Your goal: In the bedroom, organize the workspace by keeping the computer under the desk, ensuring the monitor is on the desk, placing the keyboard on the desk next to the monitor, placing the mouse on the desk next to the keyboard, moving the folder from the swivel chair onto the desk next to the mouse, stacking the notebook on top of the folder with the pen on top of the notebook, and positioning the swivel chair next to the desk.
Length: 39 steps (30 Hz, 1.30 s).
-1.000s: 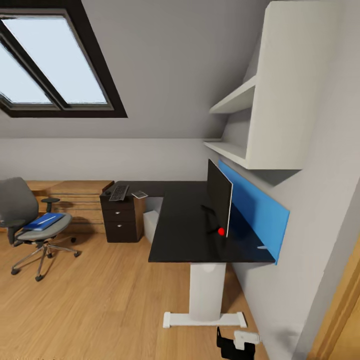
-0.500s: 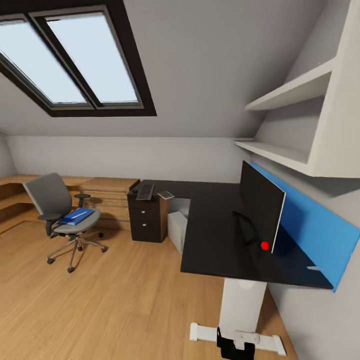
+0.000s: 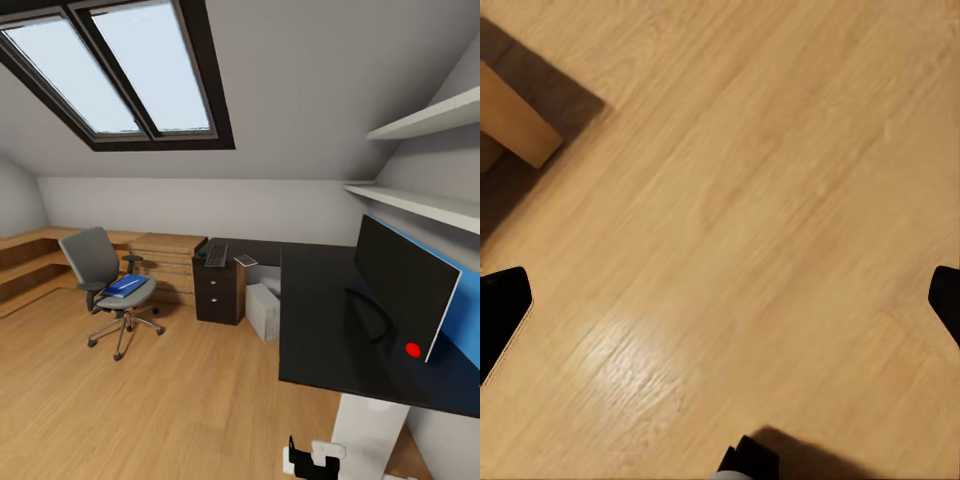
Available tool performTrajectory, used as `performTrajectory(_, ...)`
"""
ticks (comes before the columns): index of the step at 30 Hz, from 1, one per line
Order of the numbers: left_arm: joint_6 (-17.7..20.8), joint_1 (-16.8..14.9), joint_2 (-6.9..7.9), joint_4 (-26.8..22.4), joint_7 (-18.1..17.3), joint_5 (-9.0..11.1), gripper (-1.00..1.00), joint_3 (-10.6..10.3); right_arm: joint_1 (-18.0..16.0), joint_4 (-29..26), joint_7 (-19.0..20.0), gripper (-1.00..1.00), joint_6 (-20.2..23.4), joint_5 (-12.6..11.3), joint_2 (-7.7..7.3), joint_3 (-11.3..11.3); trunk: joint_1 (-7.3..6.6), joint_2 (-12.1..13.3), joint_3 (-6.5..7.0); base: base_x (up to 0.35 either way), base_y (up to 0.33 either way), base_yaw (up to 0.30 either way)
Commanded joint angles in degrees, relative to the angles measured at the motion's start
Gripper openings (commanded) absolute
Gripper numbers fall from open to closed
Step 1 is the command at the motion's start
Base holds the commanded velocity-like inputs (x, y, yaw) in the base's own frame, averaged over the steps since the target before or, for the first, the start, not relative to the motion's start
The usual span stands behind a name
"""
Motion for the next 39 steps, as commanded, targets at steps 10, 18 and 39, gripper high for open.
performTrajectory(10,-0.11,-0.03,-0.02,-0.03,0.34,0.37,1.0,-0.51,-0.08,0.13,-0.17,1.0,-0.25,-0.46,0.03,0.55,-1.06,1.95,-0.06,0.242,0.251,0.011)
performTrajectory(18,-0.11,-0.03,-0.03,0.0,0.34,0.37,1.0,-0.51,-0.08,0.13,-0.17,1.0,-0.25,-0.39,0.03,0.59,-2.82,5.16,0.68,0.242,0.255,0.062)
performTrajectory(39,-0.11,-0.03,-0.05,0.0,0.34,0.37,1.0,-0.51,-0.08,0.13,-0.16,1.0,-0.25,-0.37,0.09,0.6,-7.21,13.18,3.14,0.241,0.267,0.061)
